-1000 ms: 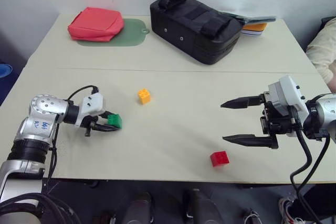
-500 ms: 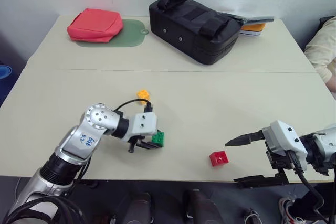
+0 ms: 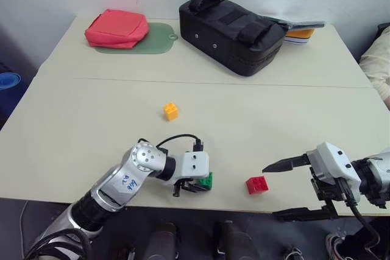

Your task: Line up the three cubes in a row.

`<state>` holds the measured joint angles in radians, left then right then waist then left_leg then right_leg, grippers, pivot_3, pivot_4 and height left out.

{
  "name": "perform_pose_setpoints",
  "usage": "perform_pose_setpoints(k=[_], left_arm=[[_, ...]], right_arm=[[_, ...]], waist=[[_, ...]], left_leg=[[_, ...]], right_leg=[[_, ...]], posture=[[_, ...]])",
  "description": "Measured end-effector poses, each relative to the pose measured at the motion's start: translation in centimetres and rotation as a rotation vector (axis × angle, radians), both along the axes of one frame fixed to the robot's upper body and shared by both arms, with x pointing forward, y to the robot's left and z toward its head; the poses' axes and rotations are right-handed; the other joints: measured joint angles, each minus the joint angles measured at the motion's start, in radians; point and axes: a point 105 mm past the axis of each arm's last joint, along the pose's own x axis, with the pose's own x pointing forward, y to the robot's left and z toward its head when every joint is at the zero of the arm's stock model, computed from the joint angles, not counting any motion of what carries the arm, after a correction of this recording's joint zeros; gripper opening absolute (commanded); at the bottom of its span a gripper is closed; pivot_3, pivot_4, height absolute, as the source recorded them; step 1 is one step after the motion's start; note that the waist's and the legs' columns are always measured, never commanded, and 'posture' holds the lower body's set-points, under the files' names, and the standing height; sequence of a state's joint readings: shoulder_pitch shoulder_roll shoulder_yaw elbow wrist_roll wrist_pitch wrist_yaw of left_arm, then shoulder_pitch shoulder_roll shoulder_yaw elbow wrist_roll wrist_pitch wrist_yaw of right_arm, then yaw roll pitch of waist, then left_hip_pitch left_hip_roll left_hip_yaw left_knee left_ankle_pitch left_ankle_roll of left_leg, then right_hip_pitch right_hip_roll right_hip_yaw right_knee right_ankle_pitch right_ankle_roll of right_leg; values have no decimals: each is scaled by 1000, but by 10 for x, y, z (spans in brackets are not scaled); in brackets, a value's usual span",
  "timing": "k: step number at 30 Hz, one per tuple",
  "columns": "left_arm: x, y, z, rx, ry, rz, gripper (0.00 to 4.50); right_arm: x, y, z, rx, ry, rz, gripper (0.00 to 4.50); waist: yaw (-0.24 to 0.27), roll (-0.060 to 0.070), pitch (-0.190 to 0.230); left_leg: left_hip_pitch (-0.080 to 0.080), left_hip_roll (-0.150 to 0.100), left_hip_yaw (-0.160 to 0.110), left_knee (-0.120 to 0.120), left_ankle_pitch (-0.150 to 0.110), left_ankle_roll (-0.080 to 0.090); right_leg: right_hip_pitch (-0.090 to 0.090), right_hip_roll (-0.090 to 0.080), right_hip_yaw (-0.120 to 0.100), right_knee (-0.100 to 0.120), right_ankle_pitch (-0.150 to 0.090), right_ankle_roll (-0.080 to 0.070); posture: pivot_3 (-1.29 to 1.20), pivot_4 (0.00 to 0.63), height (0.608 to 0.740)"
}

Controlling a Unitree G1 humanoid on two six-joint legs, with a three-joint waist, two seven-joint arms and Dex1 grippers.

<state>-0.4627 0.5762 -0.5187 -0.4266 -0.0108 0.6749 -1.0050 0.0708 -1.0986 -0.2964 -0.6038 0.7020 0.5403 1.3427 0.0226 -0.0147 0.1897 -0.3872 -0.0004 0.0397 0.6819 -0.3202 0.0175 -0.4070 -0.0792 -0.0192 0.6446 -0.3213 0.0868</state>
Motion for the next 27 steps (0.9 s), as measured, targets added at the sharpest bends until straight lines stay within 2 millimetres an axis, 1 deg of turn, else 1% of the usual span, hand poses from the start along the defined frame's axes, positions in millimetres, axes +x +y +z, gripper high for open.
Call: perform_pose_setpoints(k=[7, 11, 13, 21, 27], left_arm=[[2, -3, 3, 4, -17, -7, 1517], [3, 5, 2, 34, -16, -1, 1517], [3, 6, 2, 35, -12, -3, 1517], [-1, 5, 0, 27, 29, -6, 1517], [-11, 6, 1, 22, 50, -24, 1517]], right_arm=[[2, 0, 4, -2, -29, -8, 4500], [5, 0, 5, -4, -42, -26, 4500], [6, -1, 5, -7, -48, -34, 4500], [10, -2, 4, -1, -64, -56, 4500], [9, -3, 3, 0, -57, -62, 4500]], waist=[[1, 0, 0], [1, 0, 0], [1, 0, 0], [1, 0, 0], [1, 0, 0]], left_leg=[[0, 0, 0, 0, 0, 0], [0, 0, 0, 0, 0, 0], [0, 0, 0, 0, 0, 0], [0, 0, 0, 0, 0, 0], [0, 0, 0, 0, 0, 0]], right_leg=[[0, 0, 0, 0, 0, 0], [0, 0, 0, 0, 0, 0], [0, 0, 0, 0, 0, 0], [0, 0, 0, 0, 0, 0], [0, 0, 0, 0, 0, 0]], posture=[[0, 150, 740], [0, 150, 740], [0, 150, 740], [0, 150, 740], [0, 150, 740]])
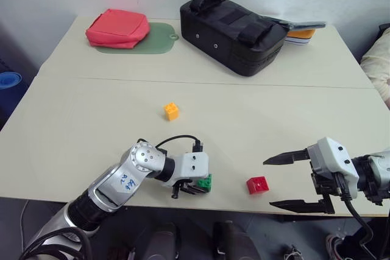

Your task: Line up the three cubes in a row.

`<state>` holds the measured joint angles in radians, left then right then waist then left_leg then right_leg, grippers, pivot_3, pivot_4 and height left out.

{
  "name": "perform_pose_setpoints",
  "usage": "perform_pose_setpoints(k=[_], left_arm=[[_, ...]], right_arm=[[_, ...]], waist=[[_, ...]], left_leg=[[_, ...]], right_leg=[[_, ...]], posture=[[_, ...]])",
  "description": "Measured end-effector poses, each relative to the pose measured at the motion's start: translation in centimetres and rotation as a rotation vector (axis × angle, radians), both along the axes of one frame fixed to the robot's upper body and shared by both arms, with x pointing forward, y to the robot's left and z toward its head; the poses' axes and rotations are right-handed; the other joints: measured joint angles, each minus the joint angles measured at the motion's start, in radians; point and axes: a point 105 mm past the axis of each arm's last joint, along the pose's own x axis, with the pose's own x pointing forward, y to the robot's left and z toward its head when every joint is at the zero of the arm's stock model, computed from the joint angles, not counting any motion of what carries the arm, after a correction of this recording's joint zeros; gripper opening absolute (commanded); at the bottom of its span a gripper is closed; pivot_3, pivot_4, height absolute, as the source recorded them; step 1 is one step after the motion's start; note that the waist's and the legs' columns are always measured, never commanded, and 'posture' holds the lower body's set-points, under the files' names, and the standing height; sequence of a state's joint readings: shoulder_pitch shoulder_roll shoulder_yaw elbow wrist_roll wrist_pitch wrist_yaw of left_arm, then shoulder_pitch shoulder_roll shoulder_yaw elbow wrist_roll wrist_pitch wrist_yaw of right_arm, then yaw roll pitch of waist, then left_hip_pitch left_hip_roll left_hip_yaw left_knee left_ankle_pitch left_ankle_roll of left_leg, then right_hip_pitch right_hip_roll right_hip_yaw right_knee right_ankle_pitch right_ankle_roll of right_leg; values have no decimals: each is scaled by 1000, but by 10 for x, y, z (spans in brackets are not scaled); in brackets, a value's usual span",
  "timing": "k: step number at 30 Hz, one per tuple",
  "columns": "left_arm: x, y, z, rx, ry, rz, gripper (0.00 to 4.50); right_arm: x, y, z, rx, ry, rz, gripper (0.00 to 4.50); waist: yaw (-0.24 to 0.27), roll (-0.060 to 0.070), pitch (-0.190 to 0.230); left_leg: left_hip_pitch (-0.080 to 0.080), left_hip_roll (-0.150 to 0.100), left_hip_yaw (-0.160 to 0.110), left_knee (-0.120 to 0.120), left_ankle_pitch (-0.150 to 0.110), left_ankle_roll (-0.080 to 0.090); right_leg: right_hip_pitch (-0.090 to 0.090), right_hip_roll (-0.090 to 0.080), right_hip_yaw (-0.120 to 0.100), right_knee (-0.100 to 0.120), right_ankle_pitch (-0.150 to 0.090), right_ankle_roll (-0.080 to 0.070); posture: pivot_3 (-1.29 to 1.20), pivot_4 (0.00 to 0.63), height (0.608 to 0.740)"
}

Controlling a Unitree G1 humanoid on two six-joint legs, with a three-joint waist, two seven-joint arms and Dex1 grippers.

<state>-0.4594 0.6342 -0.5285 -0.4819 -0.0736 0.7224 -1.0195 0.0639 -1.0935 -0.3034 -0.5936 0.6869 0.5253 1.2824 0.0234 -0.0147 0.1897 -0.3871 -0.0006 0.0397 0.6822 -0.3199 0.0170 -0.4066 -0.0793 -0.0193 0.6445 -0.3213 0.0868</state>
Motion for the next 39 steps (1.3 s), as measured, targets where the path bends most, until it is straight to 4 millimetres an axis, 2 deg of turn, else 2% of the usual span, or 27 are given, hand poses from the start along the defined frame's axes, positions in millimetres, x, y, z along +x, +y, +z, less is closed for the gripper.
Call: perform_pose_setpoints(k=[7, 9, 12, 17, 24, 29, 32, 35, 39], left_arm=[[-2, -2, 1, -8, -4, 2, 1517], [-1, -2, 1, -10, -9, 8, 2238], [-1, -3, 1, -15, -9, 9, 2939], [-4, 1, -2, -15, 19, 17, 4429], [-5, 22, 3, -20, 65, 61, 4472], [-8, 26, 11, -59, 84, 56, 4472], [-8, 39, 14, -64, 84, 63, 4472], [-10, 67, 18, -75, 94, 69, 4472], [-1, 131, 26, -64, 87, 167, 4472]], right_arm=[[2, 0, 2, 4, -10, -3, 4500], [2, 0, 2, 5, -11, -7, 4500], [2, 0, 2, 7, -11, -7, 4500], [2, 1, 3, 8, -13, -5, 4500], [4, 0, 3, 10, -10, -8, 4500], [7, 0, 4, 13, -13, -3, 4500], [12, -2, 6, 17, -22, -10, 4500], [17, -6, 7, 21, -21, -28, 4500], [19, -14, 4, 17, -3, -55, 4500]], waist=[[0, 0, 0], [0, 0, 0], [0, 0, 0], [-1, 0, 0], [-1, 0, 0], [0, 0, 0], [-3, 0, 0], [-13, 0, 0], [-24, 0, 0]], left_leg=[[0, 0, 0, 0, 0, 0], [0, 0, 0, 0, 0, 0], [0, 0, 0, 0, 0, 0], [0, 0, 0, 0, 0, 0], [0, 0, 0, 0, 0, 0], [0, 0, 0, 0, 0, 0], [0, 0, 0, 0, 0, 0], [1, 1, 0, -1, 1, -1], [1, 2, -1, -2, 0, 0]], right_leg=[[0, 0, 0, 0, 0, 0], [0, 0, 0, 0, 0, 0], [0, 0, 0, 0, 0, 0], [0, 0, 0, 0, 0, 0], [0, 0, 0, 0, 0, 0], [0, 0, 0, 0, 0, 0], [0, 0, 0, 0, 0, -1], [-1, 0, 0, 0, -1, -2], [-1, -1, -2, 0, -2, -3]], posture=[[0, 150, 740], [0, 150, 740], [0, 150, 740], [0, 150, 740], [0, 150, 740], [0, 150, 740], [0, 150, 740], [0, 150, 740], [0, 150, 740]])
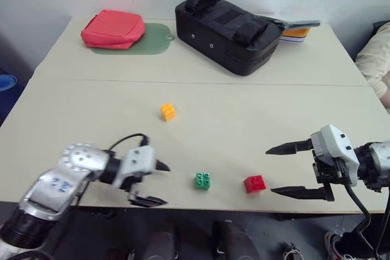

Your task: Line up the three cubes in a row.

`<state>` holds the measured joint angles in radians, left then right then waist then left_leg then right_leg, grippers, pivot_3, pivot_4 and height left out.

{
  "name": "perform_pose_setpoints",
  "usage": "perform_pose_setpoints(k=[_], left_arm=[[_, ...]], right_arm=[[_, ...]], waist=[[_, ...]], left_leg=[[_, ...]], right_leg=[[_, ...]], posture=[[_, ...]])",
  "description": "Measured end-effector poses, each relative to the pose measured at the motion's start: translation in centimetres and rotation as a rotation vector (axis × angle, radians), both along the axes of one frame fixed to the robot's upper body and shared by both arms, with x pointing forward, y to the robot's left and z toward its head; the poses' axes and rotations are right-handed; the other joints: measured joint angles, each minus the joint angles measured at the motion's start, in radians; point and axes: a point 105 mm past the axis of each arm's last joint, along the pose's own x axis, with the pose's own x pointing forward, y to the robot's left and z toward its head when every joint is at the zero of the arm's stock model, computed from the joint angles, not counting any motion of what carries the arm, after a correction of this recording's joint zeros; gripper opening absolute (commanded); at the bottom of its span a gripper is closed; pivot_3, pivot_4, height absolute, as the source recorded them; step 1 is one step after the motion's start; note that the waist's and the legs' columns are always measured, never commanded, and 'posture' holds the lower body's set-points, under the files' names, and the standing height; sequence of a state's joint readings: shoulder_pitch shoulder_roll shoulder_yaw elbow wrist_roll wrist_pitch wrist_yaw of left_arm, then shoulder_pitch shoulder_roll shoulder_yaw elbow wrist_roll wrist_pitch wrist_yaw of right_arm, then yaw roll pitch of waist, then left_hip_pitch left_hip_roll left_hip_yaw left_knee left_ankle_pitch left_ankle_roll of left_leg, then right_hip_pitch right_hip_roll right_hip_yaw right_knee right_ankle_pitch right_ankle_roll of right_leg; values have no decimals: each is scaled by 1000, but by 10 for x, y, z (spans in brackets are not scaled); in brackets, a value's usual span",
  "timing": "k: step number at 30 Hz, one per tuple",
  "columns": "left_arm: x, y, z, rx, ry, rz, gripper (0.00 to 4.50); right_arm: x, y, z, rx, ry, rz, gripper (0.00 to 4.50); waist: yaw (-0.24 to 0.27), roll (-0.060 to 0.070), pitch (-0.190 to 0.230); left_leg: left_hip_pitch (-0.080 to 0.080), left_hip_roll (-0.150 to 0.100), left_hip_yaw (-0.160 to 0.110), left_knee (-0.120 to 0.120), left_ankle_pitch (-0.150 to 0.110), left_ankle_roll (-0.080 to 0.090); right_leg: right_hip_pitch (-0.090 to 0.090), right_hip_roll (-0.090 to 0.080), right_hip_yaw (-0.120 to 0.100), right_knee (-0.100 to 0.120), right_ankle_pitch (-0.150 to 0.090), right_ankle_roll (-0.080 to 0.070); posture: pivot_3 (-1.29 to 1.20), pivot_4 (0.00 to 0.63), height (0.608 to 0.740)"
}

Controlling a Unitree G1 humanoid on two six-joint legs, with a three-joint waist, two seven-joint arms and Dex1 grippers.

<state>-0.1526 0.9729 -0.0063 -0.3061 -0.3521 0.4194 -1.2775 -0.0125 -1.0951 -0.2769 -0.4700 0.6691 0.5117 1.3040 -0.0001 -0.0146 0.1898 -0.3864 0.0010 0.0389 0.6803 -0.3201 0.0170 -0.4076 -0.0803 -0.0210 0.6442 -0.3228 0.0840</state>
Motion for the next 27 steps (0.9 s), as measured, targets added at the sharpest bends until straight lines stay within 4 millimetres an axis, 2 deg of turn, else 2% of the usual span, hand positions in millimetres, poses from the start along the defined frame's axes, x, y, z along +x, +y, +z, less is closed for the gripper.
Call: perform_pose_setpoints(k=[2, 7, 9, 11, 17, 19, 23, 27], left_arm=[[7, 29, 14, 5, -42, 61, 4472], [11, 68, 42, 20, -106, 123, 4472], [13, 79, 49, 28, -133, 162, 4472], [16, 83, 49, 25, -147, 191, 4472], [59, 66, 42, 12, -217, 302, 4472], [84, 49, 45, -16, -238, 349, 4472], [116, 19, 52, -55, -247, 381, 4472], [144, -16, 54, -57, -263, 366, 4472]], right_arm=[[-2, -5, -3, -13, 8, -9, 4500], [-5, -14, -9, -45, 7, -28, 4500], [-2, -16, -6, -42, -5, -41, 4500], [0, -17, -3, -38, -21, -47, 4500], [10, -10, 8, -26, -82, -39, 4500], [13, -6, 14, -11, -106, -29, 4500], [23, 4, 25, 43, -169, -33, 4500], [30, 11, 24, 52, -203, -41, 4500]], waist=[[1, 0, 0], [-2, 0, 0], [-4, 0, 0], [-6, 1, 0], [6, 0, 0], [12, 0, 0], [12, 0, -1], [18, -1, -1]], left_leg=[[0, 0, 0, 0, -1, 1], [0, -1, -1, -1, -1, 0], [0, -1, -1, -2, -1, 0], [0, -1, 0, -3, -1, 0], [-1, -2, -1, -1, -1, 1], [-2, -2, 0, 1, -1, 0], [-4, -2, 1, 2, 0, -1], [-4, -3, 2, 3, 0, -1]], right_leg=[[0, -1, 0, 0, 0, 0], [0, -2, -1, -1, 0, 0], [0, -2, -1, -1, 0, 0], [0, -2, 0, -1, 0, 0], [-1, -2, -1, 1, 0, 1], [-1, -1, -1, 2, 1, 2], [-2, 1, -1, 4, 2, 4], [-2, 1, 0, 4, 2, 4]], posture=[[0, 150, 740], [0, 150, 740], [0, 150, 740], [0, 150, 740], [0, 150, 740], [0, 150, 740], [0, 150, 740], [0, 150, 740]])
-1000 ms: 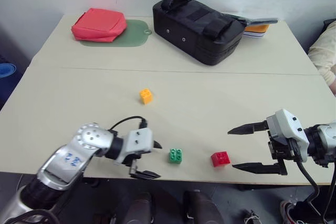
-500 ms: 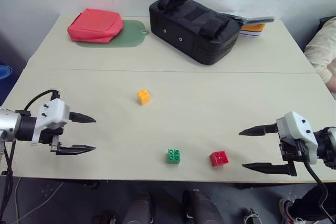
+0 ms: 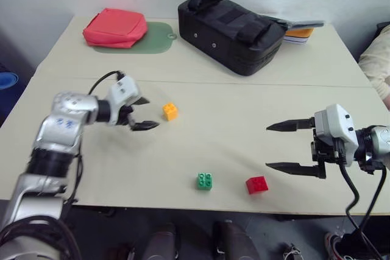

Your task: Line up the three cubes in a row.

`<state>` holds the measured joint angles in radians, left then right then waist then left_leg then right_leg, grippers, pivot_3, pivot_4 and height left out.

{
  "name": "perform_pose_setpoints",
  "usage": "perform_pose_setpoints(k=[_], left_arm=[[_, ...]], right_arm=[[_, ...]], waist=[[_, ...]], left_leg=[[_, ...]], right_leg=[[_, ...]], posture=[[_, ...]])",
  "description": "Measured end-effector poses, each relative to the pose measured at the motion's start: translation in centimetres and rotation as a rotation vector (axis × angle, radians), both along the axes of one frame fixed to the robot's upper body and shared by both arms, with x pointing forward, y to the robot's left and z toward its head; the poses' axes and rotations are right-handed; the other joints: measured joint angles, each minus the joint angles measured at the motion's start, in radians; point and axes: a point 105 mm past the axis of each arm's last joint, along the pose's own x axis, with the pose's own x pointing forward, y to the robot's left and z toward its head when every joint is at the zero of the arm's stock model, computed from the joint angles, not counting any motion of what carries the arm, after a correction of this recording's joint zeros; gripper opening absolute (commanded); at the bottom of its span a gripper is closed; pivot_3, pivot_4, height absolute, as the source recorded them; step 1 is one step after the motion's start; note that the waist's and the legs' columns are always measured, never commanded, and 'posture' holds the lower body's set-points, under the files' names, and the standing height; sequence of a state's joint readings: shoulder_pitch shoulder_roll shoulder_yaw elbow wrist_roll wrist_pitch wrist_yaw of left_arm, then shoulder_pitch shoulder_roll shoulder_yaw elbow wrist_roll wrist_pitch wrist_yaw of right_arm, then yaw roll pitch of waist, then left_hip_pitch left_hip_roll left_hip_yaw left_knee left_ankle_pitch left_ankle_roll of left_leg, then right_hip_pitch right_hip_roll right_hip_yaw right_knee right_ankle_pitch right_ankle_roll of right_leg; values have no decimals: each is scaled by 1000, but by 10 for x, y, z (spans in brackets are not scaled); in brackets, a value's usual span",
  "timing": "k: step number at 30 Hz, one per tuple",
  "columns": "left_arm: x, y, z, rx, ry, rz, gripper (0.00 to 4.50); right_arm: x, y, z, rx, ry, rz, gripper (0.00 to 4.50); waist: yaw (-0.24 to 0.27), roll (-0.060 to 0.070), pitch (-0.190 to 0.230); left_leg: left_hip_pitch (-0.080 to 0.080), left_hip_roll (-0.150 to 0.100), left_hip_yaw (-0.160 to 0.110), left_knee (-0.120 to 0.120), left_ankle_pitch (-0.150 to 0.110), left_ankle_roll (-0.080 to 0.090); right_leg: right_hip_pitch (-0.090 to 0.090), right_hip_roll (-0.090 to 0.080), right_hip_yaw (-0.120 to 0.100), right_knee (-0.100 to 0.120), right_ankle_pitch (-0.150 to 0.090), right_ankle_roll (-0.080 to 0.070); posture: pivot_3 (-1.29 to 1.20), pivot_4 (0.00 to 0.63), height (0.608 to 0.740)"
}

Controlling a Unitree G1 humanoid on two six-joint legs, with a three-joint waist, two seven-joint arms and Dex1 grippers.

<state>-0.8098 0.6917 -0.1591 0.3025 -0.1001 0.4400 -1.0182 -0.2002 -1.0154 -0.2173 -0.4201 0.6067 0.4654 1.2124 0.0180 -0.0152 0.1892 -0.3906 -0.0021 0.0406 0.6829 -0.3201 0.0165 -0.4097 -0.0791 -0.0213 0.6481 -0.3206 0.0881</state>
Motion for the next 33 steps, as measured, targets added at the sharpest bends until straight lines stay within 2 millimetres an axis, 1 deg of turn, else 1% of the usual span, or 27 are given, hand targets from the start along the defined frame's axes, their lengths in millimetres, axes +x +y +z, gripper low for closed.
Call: perform_pose_setpoints(k=[1, 3, 4, 8, 11, 15, 19, 22, 24, 27, 29, 31, 32, 33], left_arm=[[10, -3, -4, 20, 3, 24, 4472], [21, -3, -12, 43, 12, 66, 4472], [25, -4, -16, 37, 26, 79, 4472], [35, -17, -25, 10, 62, 86, 4472], [40, -25, -26, -6, 63, 72, 3854], [41, -34, -29, -23, 71, 50, 2612], [40, -32, -33, -12, 91, 36, 1495], [37, -29, -33, -6, 98, 12, 1529], [31, -25, -33, 5, 96, -24, 1529], [11, -16, -32, 28, 65, -162, 1529], [-13, -7, -33, 58, 65, -292, 1529], [-46, 11, -37, 132, 76, -430, 1529], [-60, 21, -39, 163, 97, -470, 1529], [-69, 26, -39, 178, 110, -495, 1529]], right_arm=[[1, 1, -2, -1, 2, 0, 4500], [1, 2, -2, 1, 0, 0, 4500], [2, 2, -2, 2, -1, -5, 4500], [2, 3, -1, 6, -10, -10, 4500], [3, 4, -1, 14, -13, -16, 4500], [4, 4, -1, 21, -16, -22, 4500], [4, 5, -1, 24, -15, -26, 4500], [4, 5, -2, 23, -13, -24, 4500], [3, 6, -2, 22, -10, -18, 4500], [2, 8, -4, 19, 2, -1, 4500], [0, 9, -6, 14, 18, 20, 4500], [-6, 8, -11, -12, 50, 48, 4500], [-9, 6, -16, -27, 75, 57, 4500], [-12, 5, -19, -32, 93, 66, 4500]], waist=[[1, 0, 0], [-2, 0, 0], [-3, 0, 0], [5, -1, 0], [6, -1, 0], [5, -1, 0], [4, -1, 0], [5, -1, 0], [4, -1, 0], [-4, -1, 0], [-9, -1, 0], [-20, 0, 0], [-21, 0, 0], [-20, 0, 0]], left_leg=[[0, 0, 1, 0, 0, 0], [0, 0, 2, 0, 0, 0], [0, 0, 2, 0, 0, 0], [0, 0, 2, 1, 0, 0], [0, 0, 2, 1, 0, 0], [0, 0, 2, 1, 0, 0], [0, 0, 2, 1, 1, 0], [0, 0, 2, 1, 1, 0], [0, 0, 2, 1, 1, 0], [0, 1, 2, 0, 1, -1], [0, 1, 2, 0, 1, -1], [0, 2, 2, -1, 1, -1], [1, 2, 1, -1, 1, -1], [1, 2, 1, -1, 1, -1]], right_leg=[[0, 0, 0, 0, 0, 0], [-1, 1, 1, 0, 0, 0], [-1, 1, 1, 0, 0, 0], [-1, 0, 1, 0, 1, 1], [-1, 0, 1, 0, 1, 1], [-1, 0, 1, 0, 1, 1], [-1, 0, 0, 0, 1, 1], [-1, 0, 1, 0, 1, 1], [-1, 0, 1, 0, 1, 1], [-1, 0, 1, 0, 1, 1], [-1, 0, 1, 0, 1, 1], [-1, 0, 2, -1, 0, 1], [0, 0, 2, -2, 0, 1], [0, -1, 2, -3, 0, 1]], posture=[[0, 150, 740], [0, 150, 740], [0, 150, 740], [0, 150, 740], [0, 150, 740], [0, 150, 740], [0, 150, 740], [0, 150, 740], [0, 150, 740], [0, 150, 740], [0, 150, 740], [0, 150, 740], [0, 150, 740], [0, 150, 740]])
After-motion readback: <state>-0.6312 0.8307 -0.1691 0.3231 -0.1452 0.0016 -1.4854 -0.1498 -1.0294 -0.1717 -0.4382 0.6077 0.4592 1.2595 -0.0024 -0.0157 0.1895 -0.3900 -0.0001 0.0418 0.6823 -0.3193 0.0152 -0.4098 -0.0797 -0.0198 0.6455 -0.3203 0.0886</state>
